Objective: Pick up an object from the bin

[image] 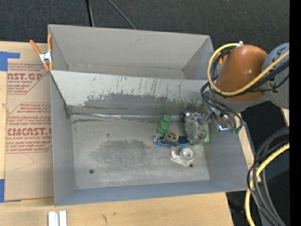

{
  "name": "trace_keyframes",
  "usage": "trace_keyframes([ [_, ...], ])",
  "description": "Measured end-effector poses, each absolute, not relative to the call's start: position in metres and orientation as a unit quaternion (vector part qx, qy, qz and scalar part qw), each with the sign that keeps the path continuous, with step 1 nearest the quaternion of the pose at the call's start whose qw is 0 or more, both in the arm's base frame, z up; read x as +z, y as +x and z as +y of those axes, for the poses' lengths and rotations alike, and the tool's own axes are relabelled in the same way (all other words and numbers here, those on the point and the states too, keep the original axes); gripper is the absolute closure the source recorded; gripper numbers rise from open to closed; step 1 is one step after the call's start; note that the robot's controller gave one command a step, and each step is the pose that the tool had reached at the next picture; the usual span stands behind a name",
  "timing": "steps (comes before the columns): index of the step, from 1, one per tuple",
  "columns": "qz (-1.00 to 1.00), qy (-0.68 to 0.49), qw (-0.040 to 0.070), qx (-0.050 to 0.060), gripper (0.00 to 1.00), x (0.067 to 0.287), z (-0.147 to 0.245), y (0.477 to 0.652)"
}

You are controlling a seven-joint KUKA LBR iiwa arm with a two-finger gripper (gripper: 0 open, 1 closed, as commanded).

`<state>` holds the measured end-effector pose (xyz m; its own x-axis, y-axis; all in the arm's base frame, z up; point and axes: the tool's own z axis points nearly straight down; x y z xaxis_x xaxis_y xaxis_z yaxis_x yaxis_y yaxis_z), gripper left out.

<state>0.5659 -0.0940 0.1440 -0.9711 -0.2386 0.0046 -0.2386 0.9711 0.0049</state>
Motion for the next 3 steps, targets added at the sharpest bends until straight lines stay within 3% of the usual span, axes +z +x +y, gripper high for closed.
trace_keyframes([
  [1,-0.993,0.119,-0.001,0.000,0.00,0.149,-0.096,0.568],
  [2,-0.994,0.106,0.003,-0.002,0.00,0.065,-0.115,0.555],
  [3,-1.000,-0.023,-0.001,-0.001,0.00,0.070,-0.071,0.527],
])
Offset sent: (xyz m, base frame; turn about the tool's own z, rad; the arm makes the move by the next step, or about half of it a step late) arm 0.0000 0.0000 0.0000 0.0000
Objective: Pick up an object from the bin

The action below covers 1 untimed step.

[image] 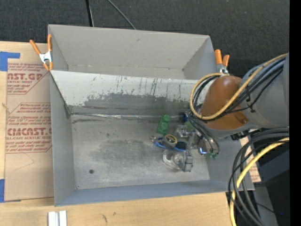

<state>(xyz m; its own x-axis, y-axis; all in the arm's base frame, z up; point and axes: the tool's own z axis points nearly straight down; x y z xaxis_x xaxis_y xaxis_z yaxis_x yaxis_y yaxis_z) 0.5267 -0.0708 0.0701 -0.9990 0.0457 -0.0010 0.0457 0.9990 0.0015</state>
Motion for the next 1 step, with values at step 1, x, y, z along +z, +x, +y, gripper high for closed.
trace_keyframes([
  [1,1.000,0.023,-0.005,0.000,1.00,0.0738,-0.0732,0.5260],
])
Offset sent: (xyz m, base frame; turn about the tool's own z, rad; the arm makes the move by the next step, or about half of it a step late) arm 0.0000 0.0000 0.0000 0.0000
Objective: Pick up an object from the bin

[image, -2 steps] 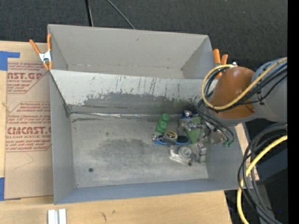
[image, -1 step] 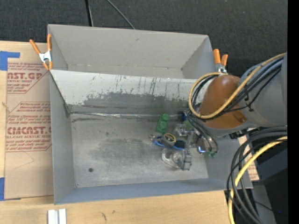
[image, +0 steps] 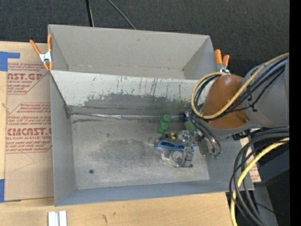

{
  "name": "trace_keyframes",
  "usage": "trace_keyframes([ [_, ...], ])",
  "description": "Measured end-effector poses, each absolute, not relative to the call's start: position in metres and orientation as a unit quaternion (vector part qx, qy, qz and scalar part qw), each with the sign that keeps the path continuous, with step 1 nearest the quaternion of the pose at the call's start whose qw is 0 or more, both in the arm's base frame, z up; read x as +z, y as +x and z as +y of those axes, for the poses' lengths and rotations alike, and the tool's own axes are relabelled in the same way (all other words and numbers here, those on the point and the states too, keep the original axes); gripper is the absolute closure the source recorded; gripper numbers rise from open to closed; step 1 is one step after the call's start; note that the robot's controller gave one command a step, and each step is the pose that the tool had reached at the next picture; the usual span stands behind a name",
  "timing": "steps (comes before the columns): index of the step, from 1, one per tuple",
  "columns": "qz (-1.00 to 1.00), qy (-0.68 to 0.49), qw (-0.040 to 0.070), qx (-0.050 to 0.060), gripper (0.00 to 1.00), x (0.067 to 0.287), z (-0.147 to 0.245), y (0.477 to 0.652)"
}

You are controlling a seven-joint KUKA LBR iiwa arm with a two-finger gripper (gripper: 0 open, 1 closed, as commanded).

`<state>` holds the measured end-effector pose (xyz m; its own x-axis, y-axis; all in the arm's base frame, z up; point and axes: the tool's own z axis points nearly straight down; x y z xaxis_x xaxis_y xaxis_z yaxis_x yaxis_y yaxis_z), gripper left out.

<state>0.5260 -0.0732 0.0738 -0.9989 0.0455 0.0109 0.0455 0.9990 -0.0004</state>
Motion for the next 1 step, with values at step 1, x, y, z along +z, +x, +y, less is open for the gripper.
trace_keyframes([
  [1,-0.999,-0.036,-0.004,0.000,1.00,0.2151,-0.0785,0.5133],
])
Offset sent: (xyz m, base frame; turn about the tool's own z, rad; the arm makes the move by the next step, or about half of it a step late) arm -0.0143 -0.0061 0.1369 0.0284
